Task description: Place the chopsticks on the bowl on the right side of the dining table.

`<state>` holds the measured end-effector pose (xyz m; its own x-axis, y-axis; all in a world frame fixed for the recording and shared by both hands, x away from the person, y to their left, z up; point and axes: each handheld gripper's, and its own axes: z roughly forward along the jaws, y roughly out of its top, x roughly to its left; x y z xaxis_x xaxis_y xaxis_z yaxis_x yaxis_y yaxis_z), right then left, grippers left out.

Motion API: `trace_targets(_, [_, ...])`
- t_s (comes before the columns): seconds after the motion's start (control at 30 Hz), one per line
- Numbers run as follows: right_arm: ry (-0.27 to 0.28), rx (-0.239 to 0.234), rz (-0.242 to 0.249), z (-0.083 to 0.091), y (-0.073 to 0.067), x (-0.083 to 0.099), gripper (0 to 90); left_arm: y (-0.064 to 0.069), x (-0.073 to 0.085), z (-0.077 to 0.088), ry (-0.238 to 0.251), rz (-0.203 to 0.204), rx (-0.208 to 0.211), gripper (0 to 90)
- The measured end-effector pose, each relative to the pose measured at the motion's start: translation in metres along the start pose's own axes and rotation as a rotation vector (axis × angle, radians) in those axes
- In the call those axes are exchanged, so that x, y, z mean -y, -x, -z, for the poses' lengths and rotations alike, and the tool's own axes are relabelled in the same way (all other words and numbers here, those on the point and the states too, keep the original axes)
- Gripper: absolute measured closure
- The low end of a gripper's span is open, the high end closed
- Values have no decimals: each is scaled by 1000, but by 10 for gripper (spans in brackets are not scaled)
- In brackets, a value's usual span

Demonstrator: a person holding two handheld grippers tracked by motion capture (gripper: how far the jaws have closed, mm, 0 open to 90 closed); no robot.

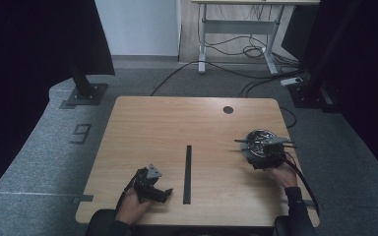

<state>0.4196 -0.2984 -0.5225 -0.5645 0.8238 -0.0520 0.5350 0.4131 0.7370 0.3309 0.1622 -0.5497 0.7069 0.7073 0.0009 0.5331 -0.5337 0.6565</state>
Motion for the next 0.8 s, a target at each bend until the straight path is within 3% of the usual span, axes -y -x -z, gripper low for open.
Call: trace_targets(0.8, [-7, 1, 6, -4, 6, 0, 0, 0, 0, 0, 0, 0, 0, 0])
